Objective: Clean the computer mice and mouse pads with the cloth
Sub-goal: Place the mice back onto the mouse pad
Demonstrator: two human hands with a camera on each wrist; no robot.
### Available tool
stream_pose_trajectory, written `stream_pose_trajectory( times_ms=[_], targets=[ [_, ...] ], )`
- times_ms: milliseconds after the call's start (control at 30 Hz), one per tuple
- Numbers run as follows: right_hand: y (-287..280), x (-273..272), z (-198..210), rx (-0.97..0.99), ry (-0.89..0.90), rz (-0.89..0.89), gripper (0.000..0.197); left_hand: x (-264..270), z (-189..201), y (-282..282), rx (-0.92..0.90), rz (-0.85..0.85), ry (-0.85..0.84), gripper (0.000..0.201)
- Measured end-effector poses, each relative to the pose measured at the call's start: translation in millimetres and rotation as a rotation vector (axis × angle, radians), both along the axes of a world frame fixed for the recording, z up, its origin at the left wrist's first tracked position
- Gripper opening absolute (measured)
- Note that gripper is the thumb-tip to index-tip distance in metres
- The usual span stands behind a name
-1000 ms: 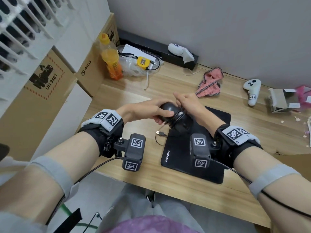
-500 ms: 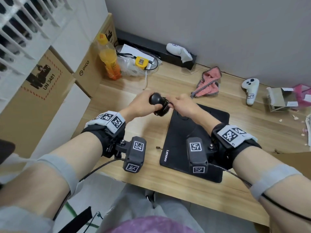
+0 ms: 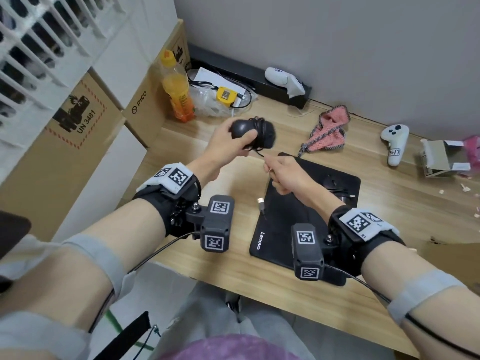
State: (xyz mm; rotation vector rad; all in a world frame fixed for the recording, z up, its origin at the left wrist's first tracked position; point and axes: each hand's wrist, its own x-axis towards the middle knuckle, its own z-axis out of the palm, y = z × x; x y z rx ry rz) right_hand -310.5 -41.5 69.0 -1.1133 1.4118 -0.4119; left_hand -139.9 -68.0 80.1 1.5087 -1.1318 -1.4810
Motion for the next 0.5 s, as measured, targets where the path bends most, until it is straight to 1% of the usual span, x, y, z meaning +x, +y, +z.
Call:
stream_pose_trajectory(
  times_ms=[33, 67, 100, 167, 233, 300, 333, 400, 433, 500],
  targets=[
    [-1, 0, 2, 0.01, 0.003, 0.034, 0.04, 3, -8, 1, -0.008, 0.015, -0.14, 0.036],
    [-2, 0, 5, 0.015, 0.013, 0.055, 0.043, 6, -13, 3, -0.001, -0.016, -0.237, 0.036],
    [-4, -1, 7, 0.003, 0.047, 0.057, 0.048, 9, -16, 5, 0.012, -0.091, -0.294, 0.036],
    [-8, -2, 8, -0.06, 0.157, 0.058, 0.056, 12, -15, 9, 0.041, -0.299, -0.31, 0.034],
    [-9, -5, 6, -0.123, 0.225, 0.054, 0.058, 12, -4, 12, 0.118, -0.533, -0.239, 0.031],
    [-7, -7, 4, -0.152, 0.223, 0.035, 0.057, 11, 6, 12, 0.242, -0.721, -0.083, 0.03],
    [-8, -6, 1, -0.148, 0.197, 0.006, 0.055, 13, 11, 12, 0.29, -0.769, -0.001, 0.03],
    [-9, -6, -3, -0.132, 0.115, -0.082, 0.051, 16, 15, 11, 0.336, -0.814, 0.147, 0.033],
    [-10, -8, -5, -0.105, 0.057, -0.122, 0.046, 17, 17, 11, 0.336, -0.83, 0.211, 0.035],
    [-7, -12, -10, -0.001, -0.104, -0.196, 0.03, 15, 21, 12, 0.294, -0.823, 0.331, 0.036]
  ],
)
